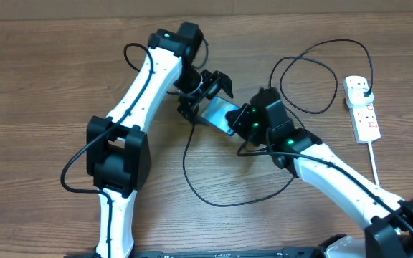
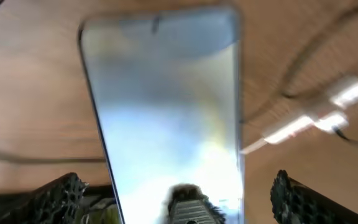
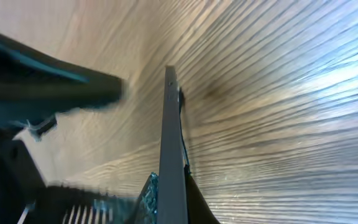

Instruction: Plug charger to phone and switch on socket

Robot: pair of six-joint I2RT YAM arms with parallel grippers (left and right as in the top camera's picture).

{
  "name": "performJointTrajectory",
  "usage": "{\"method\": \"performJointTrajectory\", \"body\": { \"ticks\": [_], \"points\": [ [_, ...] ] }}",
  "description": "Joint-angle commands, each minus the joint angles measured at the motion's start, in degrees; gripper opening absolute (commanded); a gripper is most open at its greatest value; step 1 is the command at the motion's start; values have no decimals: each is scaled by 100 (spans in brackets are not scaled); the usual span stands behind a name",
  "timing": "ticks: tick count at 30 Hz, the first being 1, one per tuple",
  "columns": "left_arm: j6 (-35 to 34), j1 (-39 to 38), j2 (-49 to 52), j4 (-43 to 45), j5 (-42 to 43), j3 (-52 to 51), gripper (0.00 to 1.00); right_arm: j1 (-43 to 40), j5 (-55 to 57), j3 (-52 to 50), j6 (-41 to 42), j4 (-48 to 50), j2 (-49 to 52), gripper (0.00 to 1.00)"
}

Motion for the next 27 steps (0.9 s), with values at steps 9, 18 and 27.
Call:
{"method": "performJointTrajectory", "body": {
  "ticks": [9, 18, 27],
  "points": [
    [1445, 560, -22, 2177, 3539, 111, 100, -986, -118, 146, 116, 909, -1375, 4],
    [68, 466, -22, 3928, 3851, 111, 100, -1080, 518, 146, 2315, 1683, -1373, 4],
    [-1263, 358, -22, 5624, 3368, 111, 78, -898, 866, 146, 3451, 2660, -927, 4]
  ]
}}
